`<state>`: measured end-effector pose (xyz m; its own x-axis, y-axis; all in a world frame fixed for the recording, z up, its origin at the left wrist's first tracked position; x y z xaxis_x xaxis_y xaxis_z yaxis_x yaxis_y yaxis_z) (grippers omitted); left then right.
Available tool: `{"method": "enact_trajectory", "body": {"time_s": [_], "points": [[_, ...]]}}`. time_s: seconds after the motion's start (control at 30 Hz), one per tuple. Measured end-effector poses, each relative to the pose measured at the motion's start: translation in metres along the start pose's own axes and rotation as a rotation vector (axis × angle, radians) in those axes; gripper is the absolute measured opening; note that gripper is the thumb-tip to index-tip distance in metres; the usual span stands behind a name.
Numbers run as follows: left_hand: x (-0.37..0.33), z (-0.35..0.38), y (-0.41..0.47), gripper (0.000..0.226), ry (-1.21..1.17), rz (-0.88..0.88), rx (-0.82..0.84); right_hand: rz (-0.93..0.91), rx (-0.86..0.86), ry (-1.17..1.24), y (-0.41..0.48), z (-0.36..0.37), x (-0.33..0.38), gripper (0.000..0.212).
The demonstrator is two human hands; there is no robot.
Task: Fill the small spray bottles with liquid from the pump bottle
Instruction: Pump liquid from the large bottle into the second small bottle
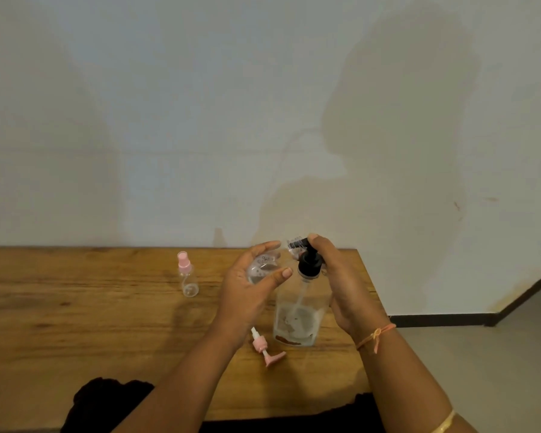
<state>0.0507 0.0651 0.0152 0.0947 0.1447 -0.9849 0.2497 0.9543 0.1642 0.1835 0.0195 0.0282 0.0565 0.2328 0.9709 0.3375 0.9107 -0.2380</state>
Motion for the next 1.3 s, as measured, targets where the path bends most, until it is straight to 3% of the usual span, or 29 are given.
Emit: {"method": "enact_trajectory", "body": {"time_s": [0.23,0.43,0.63,0.87,1.03,1.3], "points": [[-0.0054,0.0005,-0.0003,0.044,-0.001,0.023,-0.003,0.023,0.043,-0.029,-0.0003,0.0022,-0.0019,0.055],[-0.0024,0.0003,-0.0009,0.04,-0.006,0.024,0.003,0.055,0.02,-0.006,0.0015,-0.0007,-0.0054,0.025],[-0.0018,0.0001,-0.0008,0.04,-0.017,0.013,0.007,0.026,0.017,-0.018,0.0033,0.0004,-0.0039,0.024],[-0.0074,-0.0009,0.0016,0.043,-0.001,0.037,-0.01,0.001,0.058,-0.059,0.0046,0.0027,-0.0026,0.055],[-0.0019,-0.0017,0.0023,0.043,0.007,0.03,-0.006,0.022,0.012,-0.046,0.0052,0.0024,-0.0038,0.03],[-0.0001,0.0003,-0.0001,0.04,-0.039,0.02,0.014,0.027,-0.035,-0.022,0.0047,0.0001,-0.0052,0.026]]}}
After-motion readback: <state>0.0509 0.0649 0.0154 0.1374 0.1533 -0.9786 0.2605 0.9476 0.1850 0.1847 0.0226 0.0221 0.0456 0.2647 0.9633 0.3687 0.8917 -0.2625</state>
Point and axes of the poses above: each hand's wrist, its own y-axis towards the middle knuckle, its own z-axis out of the palm, x = y × z, the point moved 10 cm from there along y, towards the middle knuckle, and after that the axes turned 3 degrees about z, right-handed, at the moved point
